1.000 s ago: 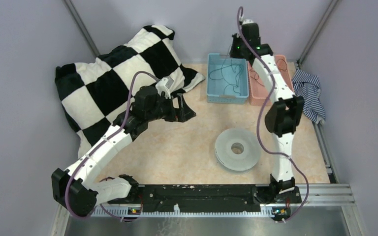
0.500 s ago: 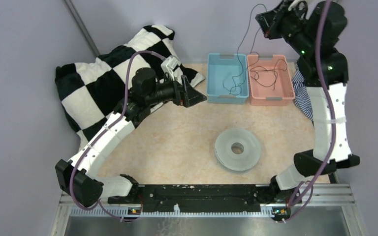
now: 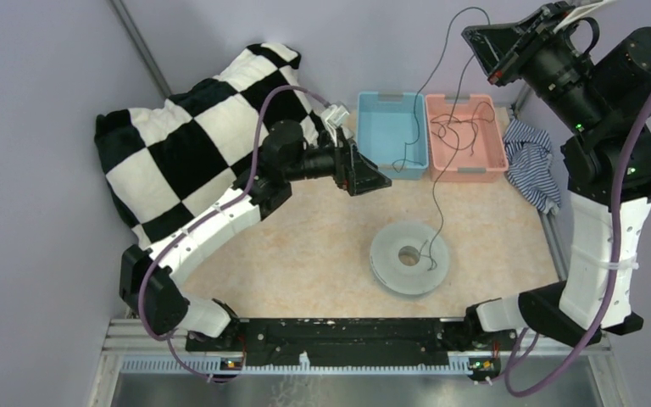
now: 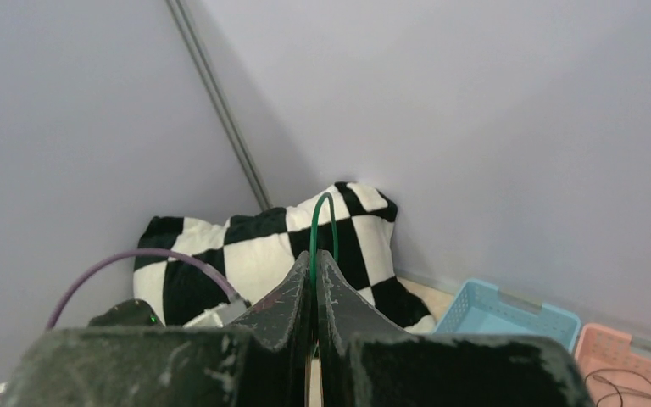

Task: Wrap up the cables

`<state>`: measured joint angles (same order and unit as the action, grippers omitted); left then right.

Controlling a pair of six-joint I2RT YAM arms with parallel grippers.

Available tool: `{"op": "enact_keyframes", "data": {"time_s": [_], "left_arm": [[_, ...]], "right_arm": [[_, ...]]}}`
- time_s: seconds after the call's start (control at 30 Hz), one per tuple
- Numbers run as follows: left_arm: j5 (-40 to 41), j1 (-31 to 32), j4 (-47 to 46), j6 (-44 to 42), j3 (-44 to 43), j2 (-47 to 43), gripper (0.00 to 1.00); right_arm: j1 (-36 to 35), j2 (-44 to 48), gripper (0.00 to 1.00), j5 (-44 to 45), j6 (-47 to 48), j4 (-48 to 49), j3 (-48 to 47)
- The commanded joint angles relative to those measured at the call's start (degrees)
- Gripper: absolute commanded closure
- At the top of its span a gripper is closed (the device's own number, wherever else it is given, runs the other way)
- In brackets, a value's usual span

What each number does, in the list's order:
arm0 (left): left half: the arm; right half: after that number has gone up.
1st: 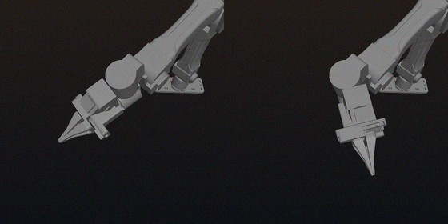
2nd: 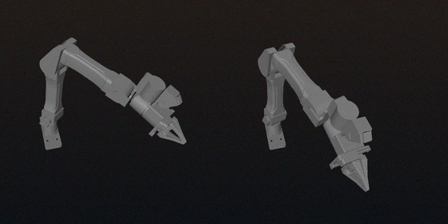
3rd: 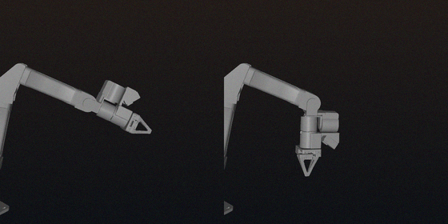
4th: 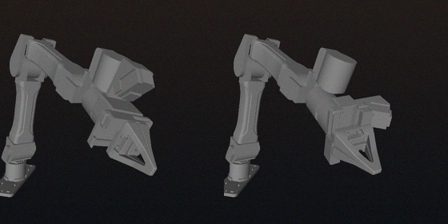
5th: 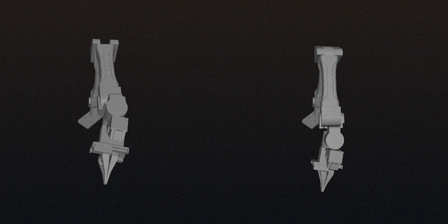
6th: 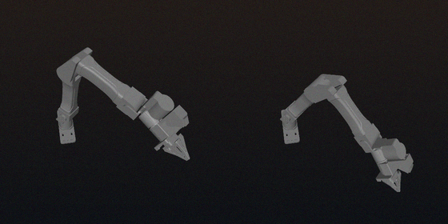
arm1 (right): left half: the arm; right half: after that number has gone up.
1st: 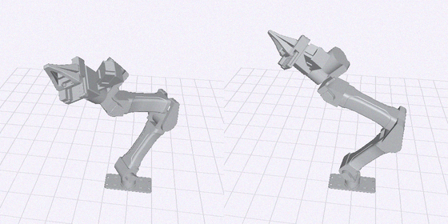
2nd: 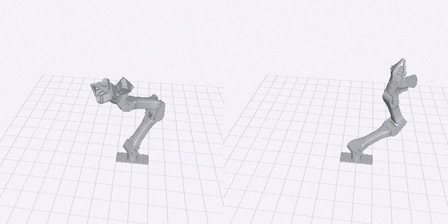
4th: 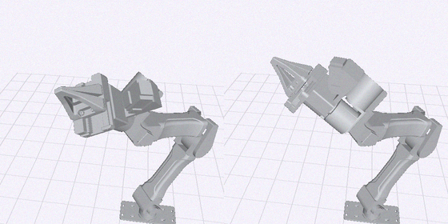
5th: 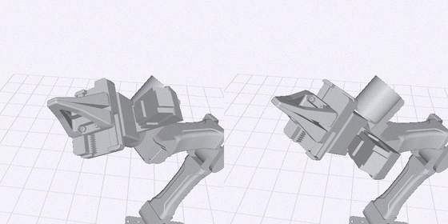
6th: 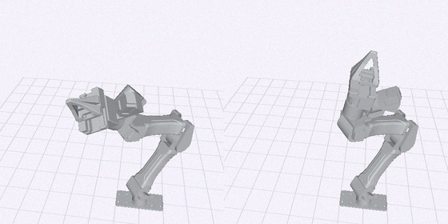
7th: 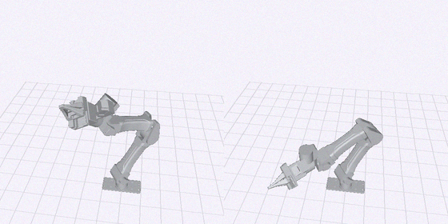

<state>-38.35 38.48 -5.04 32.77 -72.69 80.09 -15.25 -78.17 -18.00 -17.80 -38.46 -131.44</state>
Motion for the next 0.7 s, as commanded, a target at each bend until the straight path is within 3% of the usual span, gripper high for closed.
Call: {"op": "enact_keyframes", "data": {"time_s": [0.0, 0.1, 0.3, 0.5, 0.6, 0.67], "left_arm": [[-3.84, 1.31, -6.82, -2.13, -3.0, 0.95, 0.01], [0.55, 2.14, -4.29, -6.01, -3.61, 1.47, 0.01], [4.7, 2.61, 7.0, -12.23, -6.99, 5.76, 0.01], [2.62, 3.98, 8.95, -16.37, -4.06, 7.29, 0.03], [7.61, 5.0, 7.66, -20.1, -0.17, 6.42, 0.03], [6.63, 5.15, 5.53, -19.38, 1.99, 6.28, 0.02]], "right_arm": [[-0.31, -2.28, 1.0, -0.95, 0.15, -2.52, -12.23], [-0.32, -1.28, 1.0, 0.07, 0.4, -1.25, -15.18], [-0.31, 7.02, 1.0, 4.28, 0.84, 5.89, -2.88], [-0.31, 6.29, 1.0, 7.13, 4.01, -6.4, -1.15], [-0.31, 9.13, 1.0, 10.94, 7.02, -10.72, 6.28], [-0.31, 11.48, 1.0, 12.95, 7.9, -12.96, 11.91]]}}
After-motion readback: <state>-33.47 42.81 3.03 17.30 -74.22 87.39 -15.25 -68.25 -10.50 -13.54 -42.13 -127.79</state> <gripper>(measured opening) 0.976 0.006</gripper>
